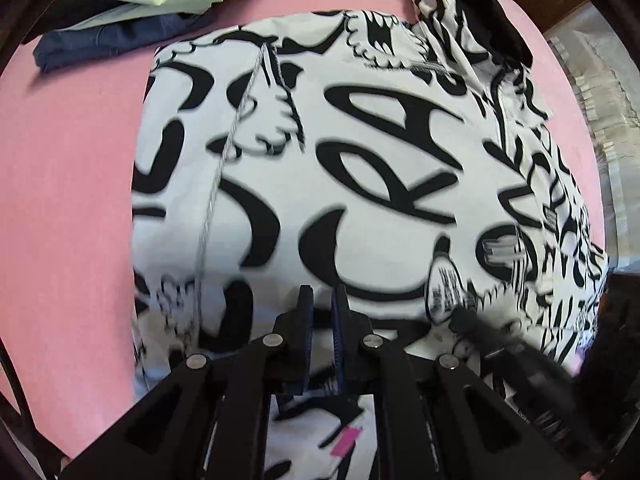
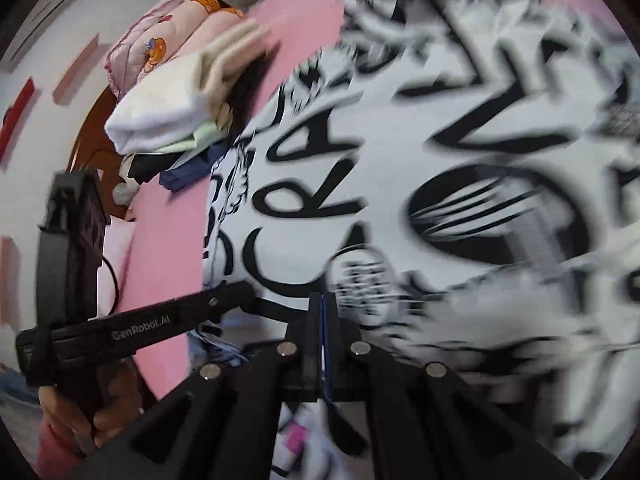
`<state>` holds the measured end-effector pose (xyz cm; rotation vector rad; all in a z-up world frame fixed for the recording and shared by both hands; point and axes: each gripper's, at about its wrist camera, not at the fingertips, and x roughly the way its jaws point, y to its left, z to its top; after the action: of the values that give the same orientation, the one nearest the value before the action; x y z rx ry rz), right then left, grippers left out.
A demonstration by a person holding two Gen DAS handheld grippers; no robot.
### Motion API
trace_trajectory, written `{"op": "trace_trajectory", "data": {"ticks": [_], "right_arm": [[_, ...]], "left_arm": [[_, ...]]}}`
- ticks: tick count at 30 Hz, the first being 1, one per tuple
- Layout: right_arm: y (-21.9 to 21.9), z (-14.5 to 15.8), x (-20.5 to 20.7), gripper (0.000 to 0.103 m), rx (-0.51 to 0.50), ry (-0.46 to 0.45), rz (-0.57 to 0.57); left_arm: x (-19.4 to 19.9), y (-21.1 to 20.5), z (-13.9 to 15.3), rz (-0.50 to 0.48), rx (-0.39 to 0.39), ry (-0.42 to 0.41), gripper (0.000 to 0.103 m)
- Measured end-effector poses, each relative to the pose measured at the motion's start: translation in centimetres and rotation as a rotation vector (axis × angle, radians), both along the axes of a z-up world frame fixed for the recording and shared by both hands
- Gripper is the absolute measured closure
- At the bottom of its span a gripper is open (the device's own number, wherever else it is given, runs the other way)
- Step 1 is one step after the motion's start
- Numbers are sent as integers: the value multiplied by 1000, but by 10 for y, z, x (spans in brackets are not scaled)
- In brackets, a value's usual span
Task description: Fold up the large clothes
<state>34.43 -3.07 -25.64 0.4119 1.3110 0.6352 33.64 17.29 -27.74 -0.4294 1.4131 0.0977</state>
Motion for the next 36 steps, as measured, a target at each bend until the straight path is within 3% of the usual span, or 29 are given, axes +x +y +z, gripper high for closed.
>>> {"op": "trace_trajectory", "data": {"ticks": [6, 10, 14, 18, 20, 24, 27, 30, 36], "right_arm": [[37, -20, 36, 103, 24, 24, -81], [39, -19, 68, 103, 15, -17, -162], [11, -18, 91, 103, -41, -59, -257], [-36, -17, 104, 103, -105, -75, -359], [-60, -19, 101, 103, -117, -71, -404], [-98, -17, 88, 103, -248, -113, -448], [-120, -17, 81, 103, -282, -120, -494], [-120, -14, 77, 103, -299, -132, -511], [-102, 15, 54, 103, -482, -243, -602]], "left_arm": [[38, 29, 0, 1, 5, -57, 97], [61, 52, 1, 16, 23, -97, 97], [74, 78, 0, 41, 20, -127, 97], [79, 98, -3, 36, 66, -142, 97], [82, 108, -8, 43, 71, -143, 97], [86, 131, -17, 68, 49, -178, 97], [93, 146, -20, 88, 117, -201, 97], [100, 157, -22, 107, 182, -214, 97], [102, 166, -16, 110, 221, -216, 97]]}}
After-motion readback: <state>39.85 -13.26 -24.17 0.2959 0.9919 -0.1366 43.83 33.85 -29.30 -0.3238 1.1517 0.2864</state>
